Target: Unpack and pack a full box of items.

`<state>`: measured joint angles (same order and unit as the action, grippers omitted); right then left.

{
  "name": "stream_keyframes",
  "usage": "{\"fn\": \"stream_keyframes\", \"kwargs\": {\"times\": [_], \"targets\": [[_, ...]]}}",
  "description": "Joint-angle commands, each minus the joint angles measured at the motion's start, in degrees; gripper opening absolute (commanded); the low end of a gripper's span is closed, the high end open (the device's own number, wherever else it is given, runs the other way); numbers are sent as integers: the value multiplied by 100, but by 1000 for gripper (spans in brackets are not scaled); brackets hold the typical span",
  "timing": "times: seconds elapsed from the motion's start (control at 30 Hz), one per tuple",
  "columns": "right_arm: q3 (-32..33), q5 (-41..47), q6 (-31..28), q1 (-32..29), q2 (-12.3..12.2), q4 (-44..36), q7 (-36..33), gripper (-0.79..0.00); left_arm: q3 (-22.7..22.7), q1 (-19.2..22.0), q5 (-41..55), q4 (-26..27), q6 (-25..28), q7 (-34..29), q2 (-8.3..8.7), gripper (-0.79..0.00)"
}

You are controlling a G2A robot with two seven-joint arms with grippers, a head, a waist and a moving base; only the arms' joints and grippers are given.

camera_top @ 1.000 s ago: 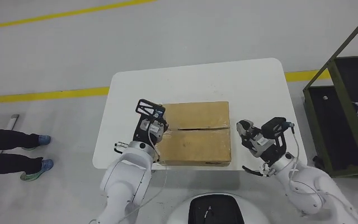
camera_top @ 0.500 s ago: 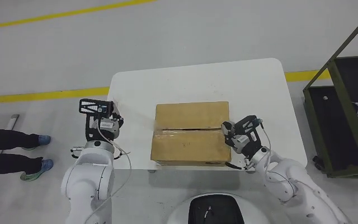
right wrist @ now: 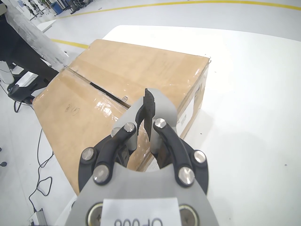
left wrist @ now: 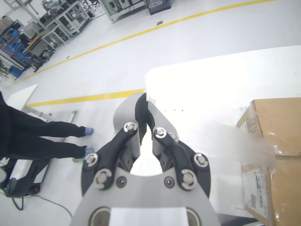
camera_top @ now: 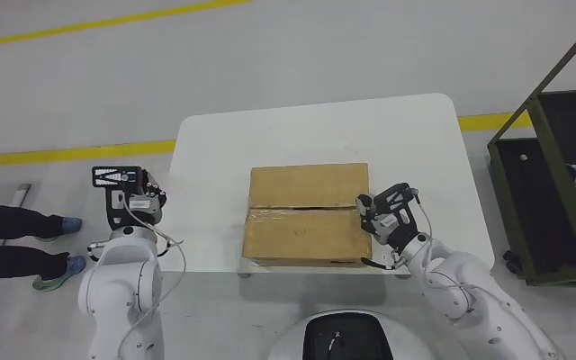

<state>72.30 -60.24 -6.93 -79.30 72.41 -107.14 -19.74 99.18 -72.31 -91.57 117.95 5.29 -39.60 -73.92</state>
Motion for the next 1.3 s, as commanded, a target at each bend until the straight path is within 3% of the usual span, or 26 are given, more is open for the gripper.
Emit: {"fn": "stream_keyframes", "kwargs": {"times": [0.0, 0.17, 0.23, 0.27, 0.3, 0.33, 0.7, 0.83, 1.0, 1.13, 1.23, 1.27], "targets": [[1, -8, 4, 9, -1, 12, -6, -785, 30, 23, -111, -87, -29, 14, 10, -785], [-9, -22, 25, 20, 0, 21, -25, -785, 62, 72, -129, -285, -193, 17, 16, -785], [-13, -27, 34, 25, 0, 16, -39, -785, 44, 96, -120, -342, -224, 16, 17, -677], [-15, -33, 26, 30, 0, 11, -40, -785, 39, 109, -98, -378, -236, 5, 17, -545], [-15, -35, 25, 33, 0, 8, -41, -785, 51, 123, -108, -422, -279, -22, 18, -49], [-13, -33, 26, 35, 0, 6, -45, -785, 56, 141, -111, -451, -311, -49, 19, 0], [10, -34, 60, 52, -3, -16, -101, -785, 243, 131, -673, -655, -654, -326, 47, 0], [40, -23, 52, 23, -8, -99, -85, -785, 139, 14, -489, -451, -444, -158, 45, 0], [211, -87, 85, -120, -29, -389, 61, -785, -342, -221, -195, -63, 94, -60, 31, 0], [456, -123, 86, -336, -60, -638, 143, -785, -1242, -363, -32, 331, 648, -98, 0, 0], [701, -154, 101, -550, -89, -804, 211, -785, -1841, -378, 208, 493, 766, -195, -39, 0], [797, -151, 115, -632, -98, -857, 241, -785, -2072, -345, 135, 561, 1058, -228, -35, 0]]}}
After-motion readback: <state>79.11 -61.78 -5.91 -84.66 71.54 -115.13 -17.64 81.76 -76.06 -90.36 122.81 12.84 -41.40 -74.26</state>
